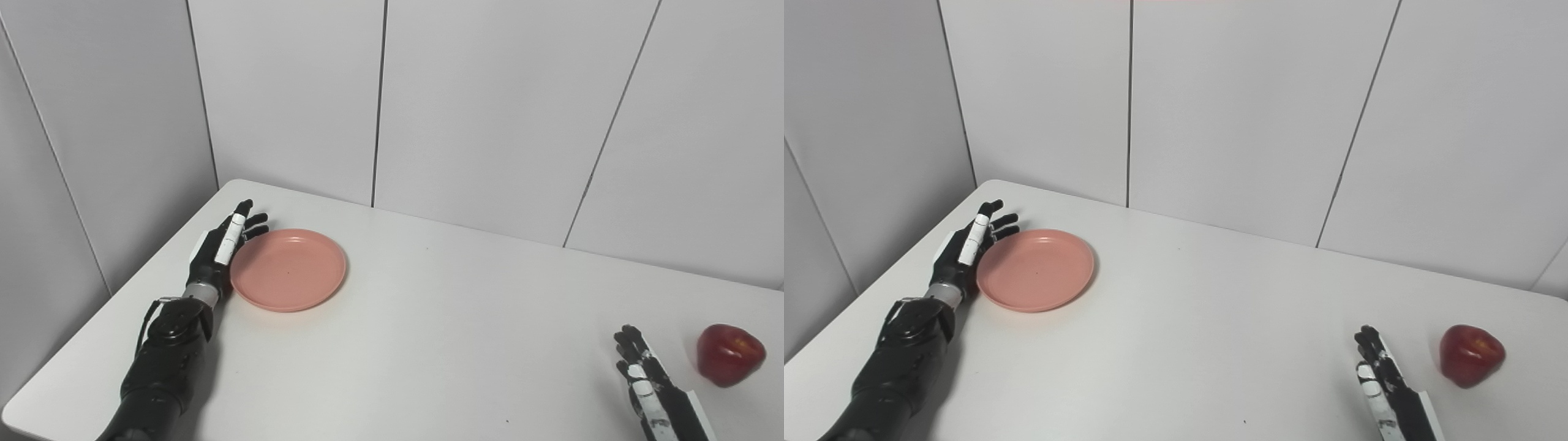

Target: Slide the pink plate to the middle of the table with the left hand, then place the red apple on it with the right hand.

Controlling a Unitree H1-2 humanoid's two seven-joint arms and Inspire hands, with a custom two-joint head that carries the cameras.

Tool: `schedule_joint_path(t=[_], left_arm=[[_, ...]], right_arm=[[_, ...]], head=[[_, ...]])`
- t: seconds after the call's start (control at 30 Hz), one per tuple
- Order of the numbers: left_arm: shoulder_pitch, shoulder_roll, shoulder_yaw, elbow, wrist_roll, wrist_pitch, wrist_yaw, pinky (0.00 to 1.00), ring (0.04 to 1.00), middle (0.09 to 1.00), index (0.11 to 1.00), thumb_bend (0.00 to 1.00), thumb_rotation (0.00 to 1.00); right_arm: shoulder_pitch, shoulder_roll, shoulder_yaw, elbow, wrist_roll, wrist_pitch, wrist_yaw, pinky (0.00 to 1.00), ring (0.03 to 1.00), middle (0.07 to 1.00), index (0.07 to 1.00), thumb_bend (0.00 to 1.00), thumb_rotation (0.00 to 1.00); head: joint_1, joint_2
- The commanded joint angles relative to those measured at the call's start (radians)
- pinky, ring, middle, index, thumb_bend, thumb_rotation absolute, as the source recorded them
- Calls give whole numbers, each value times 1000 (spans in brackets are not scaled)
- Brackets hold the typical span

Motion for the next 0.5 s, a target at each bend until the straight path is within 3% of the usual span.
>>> schedule_joint_path(t=[0.0,0.47], left_arm=[[-27,-43,-22,17,0,46,-30,772,825,838,904,839,860],[-32,-63,-36,30,10,41,-27,779,813,830,899,839,865]], right_arm=[[17,20,12,11,14,2,1,1000,988,946,942,753,800],[17,19,16,2,15,17,1,1000,979,942,939,752,789]], head=[[0,1],[-4,8]])
